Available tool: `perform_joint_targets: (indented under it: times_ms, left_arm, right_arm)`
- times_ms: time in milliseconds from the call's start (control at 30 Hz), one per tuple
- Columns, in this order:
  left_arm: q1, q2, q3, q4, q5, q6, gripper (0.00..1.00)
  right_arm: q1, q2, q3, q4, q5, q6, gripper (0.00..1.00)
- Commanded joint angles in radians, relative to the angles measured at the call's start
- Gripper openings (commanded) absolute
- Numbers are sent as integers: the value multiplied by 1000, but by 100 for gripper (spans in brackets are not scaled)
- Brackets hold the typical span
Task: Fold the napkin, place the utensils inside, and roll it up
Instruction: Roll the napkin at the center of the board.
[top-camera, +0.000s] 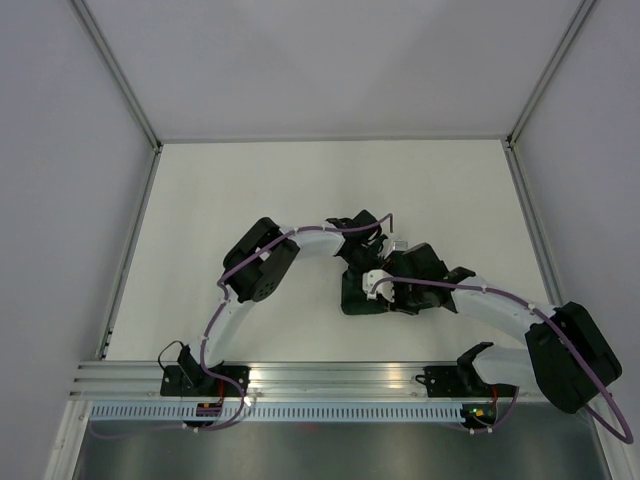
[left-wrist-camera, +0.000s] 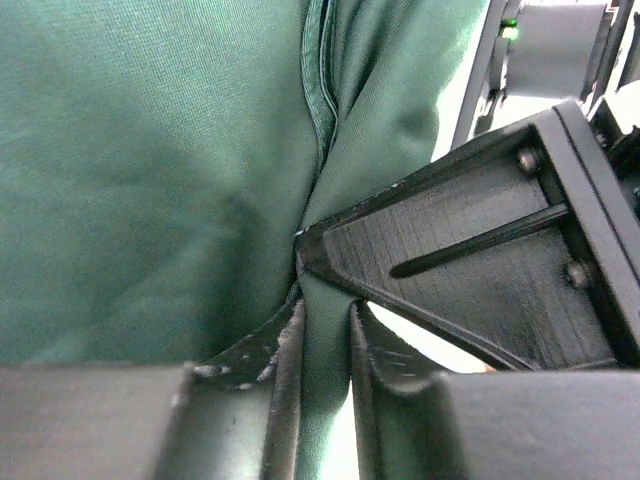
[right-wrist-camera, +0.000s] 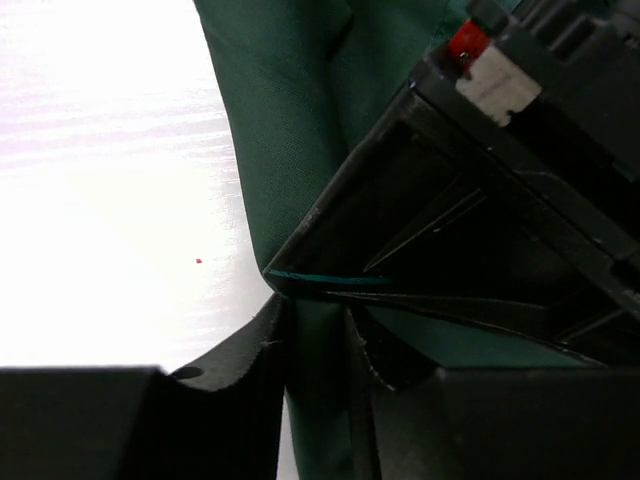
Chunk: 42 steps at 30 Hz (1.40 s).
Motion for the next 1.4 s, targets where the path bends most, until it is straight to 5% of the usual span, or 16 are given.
perform_joint_targets:
  times_ms: [0, 167, 400, 700, 967, 1233, 1367]
  left_arm:
    - [24, 59, -42, -51, -251, -67, 31]
    - [76, -65, -103, 101, -211, -222, 43]
    - [157, -228, -201, 344, -199, -392, 47]
    - [268, -571, -566, 721, -516, -595, 46]
    - [195, -772, -824, 924, -819, -399, 47]
    - [-146, -782, -903, 1085, -1139, 274, 51]
    - [-264, -730, -883, 1088, -1171, 434, 57]
  right_arm:
    - [2, 13, -12, 38, 32, 20, 29]
    - [1, 34, 5, 21, 18, 20, 18]
    - [-39, 132, 71, -39, -63, -13, 13]
    - [-205, 414, 293, -293, -267, -184, 11]
    - [-314, 703, 566, -631, -409, -365, 11]
    - [-346, 811, 637, -697, -422, -395, 11]
    - [-347, 830, 648, -705, -424, -391, 11]
